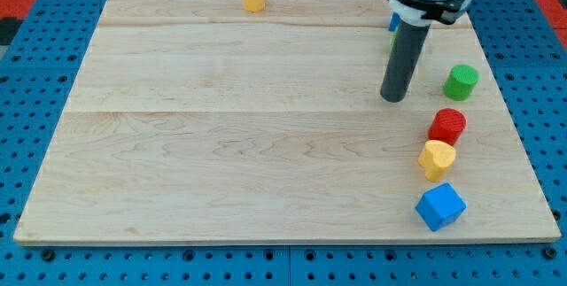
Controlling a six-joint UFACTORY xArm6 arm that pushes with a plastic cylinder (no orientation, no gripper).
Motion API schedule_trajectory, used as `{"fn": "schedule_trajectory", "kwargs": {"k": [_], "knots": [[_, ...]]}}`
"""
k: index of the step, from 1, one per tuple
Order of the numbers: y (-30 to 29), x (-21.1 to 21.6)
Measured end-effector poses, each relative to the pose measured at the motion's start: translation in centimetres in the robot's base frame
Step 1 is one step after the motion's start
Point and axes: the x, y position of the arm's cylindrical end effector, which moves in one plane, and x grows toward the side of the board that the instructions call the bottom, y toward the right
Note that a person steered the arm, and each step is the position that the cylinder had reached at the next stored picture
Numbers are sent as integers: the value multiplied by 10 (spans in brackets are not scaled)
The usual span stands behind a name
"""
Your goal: Place your arm top side of the blue cube
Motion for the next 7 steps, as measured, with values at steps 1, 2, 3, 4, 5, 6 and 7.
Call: {"fn": "schedule_trajectory", "kwargs": {"k": [1,2,3,4,5,6,7], "knots": [[-11,0],[-21,0],[-21,0],[-25,0],[-23,32],[-54,87],[-85,153]]}}
